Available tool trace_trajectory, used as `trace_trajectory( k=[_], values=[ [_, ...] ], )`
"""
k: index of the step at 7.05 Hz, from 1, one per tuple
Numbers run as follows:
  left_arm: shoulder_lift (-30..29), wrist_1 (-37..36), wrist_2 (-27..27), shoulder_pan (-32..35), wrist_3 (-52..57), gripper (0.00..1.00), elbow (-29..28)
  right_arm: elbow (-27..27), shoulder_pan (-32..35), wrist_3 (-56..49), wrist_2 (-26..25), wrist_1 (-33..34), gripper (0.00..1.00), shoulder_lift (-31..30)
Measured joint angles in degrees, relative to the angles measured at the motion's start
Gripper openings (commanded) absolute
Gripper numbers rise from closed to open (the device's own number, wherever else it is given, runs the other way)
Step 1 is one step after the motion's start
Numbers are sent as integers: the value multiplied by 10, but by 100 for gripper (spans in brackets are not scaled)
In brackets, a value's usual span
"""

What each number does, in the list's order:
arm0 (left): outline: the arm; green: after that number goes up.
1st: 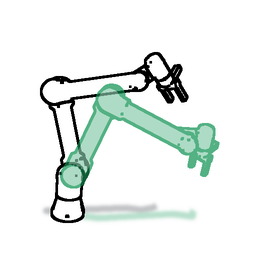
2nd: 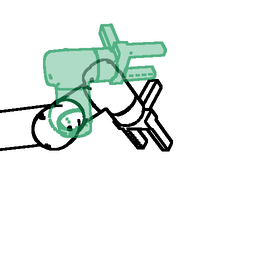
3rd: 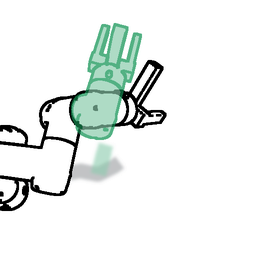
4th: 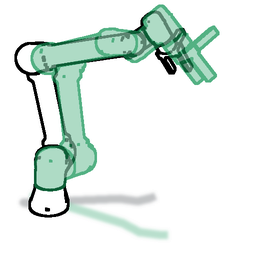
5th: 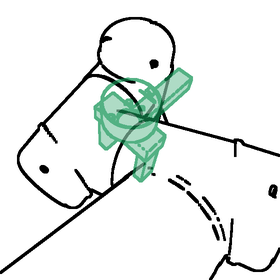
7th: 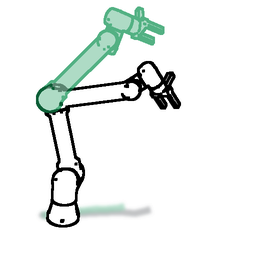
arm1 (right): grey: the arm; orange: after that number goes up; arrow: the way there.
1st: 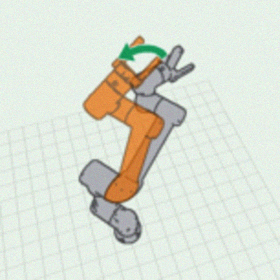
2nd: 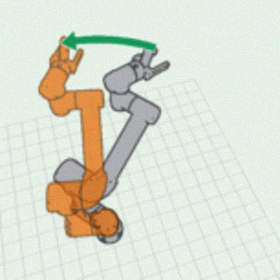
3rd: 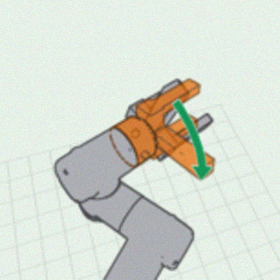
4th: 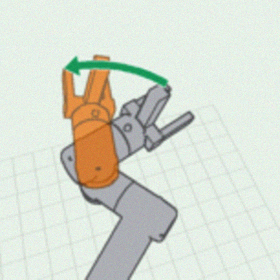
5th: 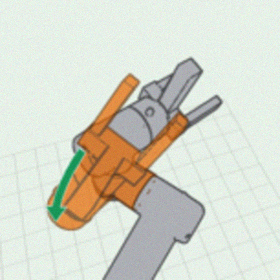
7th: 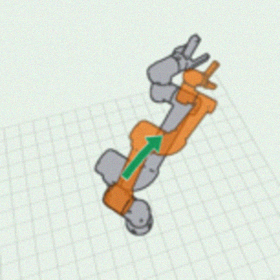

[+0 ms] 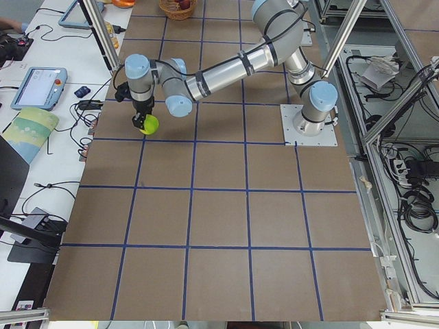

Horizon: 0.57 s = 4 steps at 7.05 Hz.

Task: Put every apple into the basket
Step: 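Place dark red apple in basket with right while left carries green apple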

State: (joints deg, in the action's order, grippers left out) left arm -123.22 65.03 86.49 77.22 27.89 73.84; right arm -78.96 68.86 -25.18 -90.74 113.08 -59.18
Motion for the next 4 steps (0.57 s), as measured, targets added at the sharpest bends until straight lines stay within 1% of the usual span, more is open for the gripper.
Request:
trace_trajectory(
  k=[1,2,4],
  values=[
    [2,4,-6,56,-61,0,-2,0,-6,-6,1,-2,100,3],
    [-3,-1,-13,114,-134,0,-1,4,-7,-7,-1,-17,100,-2],
    [-13,-30,-30,227,-262,0,2,13,1,-4,5,-103,100,-27]
  ],
)
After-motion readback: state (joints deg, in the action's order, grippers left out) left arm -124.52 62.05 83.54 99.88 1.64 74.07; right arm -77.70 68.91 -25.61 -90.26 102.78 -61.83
